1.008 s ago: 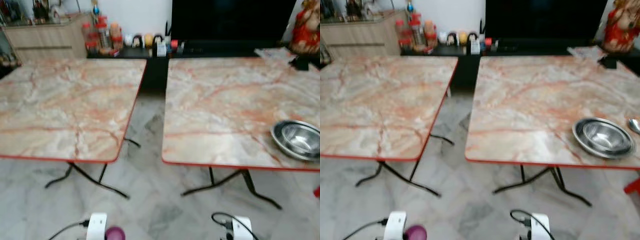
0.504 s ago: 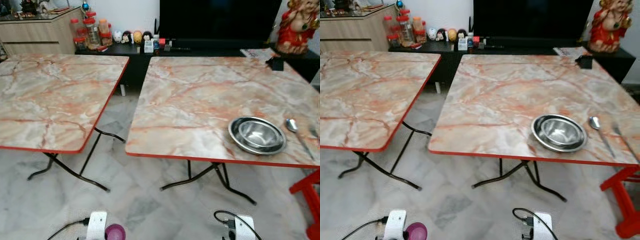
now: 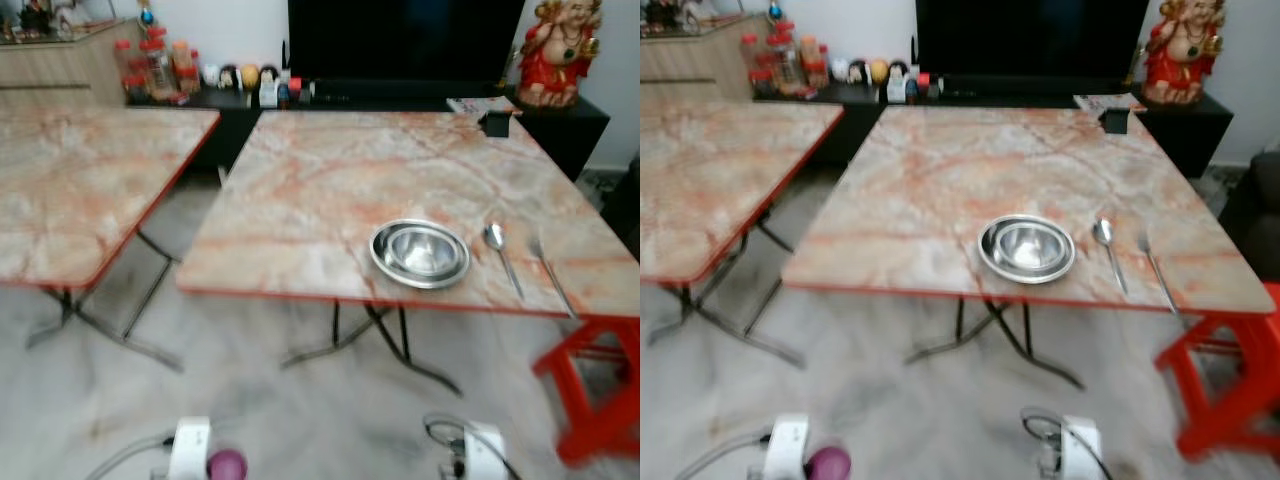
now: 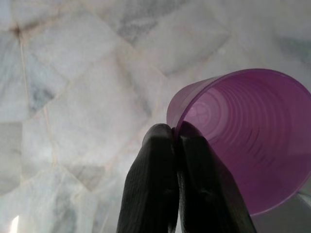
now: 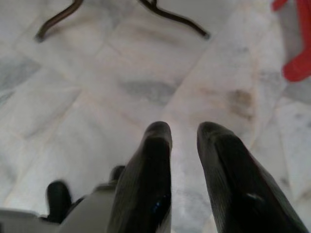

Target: Setting the table

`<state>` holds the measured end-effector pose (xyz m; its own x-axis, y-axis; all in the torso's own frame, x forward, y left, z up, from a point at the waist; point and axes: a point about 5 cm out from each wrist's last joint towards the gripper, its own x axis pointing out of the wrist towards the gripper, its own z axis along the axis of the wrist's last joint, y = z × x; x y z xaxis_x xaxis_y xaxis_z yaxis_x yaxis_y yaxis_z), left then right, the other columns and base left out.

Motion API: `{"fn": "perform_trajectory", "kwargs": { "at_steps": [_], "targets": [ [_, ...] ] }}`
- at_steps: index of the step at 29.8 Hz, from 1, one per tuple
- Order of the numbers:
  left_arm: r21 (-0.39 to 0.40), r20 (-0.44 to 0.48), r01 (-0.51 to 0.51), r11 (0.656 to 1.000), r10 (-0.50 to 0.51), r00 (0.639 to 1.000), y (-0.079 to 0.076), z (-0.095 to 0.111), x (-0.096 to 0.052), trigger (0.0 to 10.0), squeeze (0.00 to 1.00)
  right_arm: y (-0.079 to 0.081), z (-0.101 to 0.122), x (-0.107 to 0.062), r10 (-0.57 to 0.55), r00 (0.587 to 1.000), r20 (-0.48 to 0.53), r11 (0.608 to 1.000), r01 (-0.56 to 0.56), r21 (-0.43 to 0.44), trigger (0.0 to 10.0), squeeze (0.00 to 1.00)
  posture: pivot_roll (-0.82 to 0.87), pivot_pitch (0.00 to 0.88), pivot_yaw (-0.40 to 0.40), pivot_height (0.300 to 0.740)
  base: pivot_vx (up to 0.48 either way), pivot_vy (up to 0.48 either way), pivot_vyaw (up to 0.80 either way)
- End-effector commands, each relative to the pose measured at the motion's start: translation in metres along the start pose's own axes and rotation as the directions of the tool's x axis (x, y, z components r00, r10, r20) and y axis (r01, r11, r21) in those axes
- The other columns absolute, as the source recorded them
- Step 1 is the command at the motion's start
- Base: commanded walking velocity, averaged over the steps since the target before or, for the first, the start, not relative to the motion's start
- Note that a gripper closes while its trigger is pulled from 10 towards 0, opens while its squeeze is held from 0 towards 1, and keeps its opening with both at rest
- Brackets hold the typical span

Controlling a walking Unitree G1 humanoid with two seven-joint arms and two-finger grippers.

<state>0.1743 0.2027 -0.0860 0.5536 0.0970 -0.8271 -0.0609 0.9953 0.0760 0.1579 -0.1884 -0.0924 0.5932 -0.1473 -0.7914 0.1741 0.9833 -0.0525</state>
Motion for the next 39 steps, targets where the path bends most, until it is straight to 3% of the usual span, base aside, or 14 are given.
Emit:
{"fn": "perform_trajectory", "kwargs": {
  "at_steps": [1, 20, 39],
  "targets": [
    [0.001, 0.023, 0.013, 1.0, -0.013, 1.0, -0.0044, 0.0081, 0.0014, 10.0, 0.0, -0.0078, 0.0025, 0.0005, -0.021, 1.0, 0.009, 1.0, 0.021, 0.002, 10.0, 0.0, -0.04, 0.0, 0.007, 0.74, 0.0, -0.39, 0.0],
    [-0.065, 0.047, -0.007, 0.998, 0.01, 0.999, -0.0023, 0.0097, 0.0012, 10.0, 0.0, -0.0112, 0.0064, 0.0014, -0.023, 1.0, 0.017, 1.0, 0.023, -0.014, 10.0, 0.0, -0.03, 0.0, -0.008, 0.74, 0.0, -0.041, 0.0],
    [-0.055, 0.051, -0.012, 0.998, 0.015, 0.999, 0.0001, 0.0128, 0.0015, 10.0, 0.0, -0.008, 0.0056, 0.0013, -0.02, 1.0, 0.016, 1.0, 0.02, 0.008, 10.0, 0.0, -0.03, 0.0, 0.001, 0.74, 0.359, 0.0, 0.0]
  ]
}}
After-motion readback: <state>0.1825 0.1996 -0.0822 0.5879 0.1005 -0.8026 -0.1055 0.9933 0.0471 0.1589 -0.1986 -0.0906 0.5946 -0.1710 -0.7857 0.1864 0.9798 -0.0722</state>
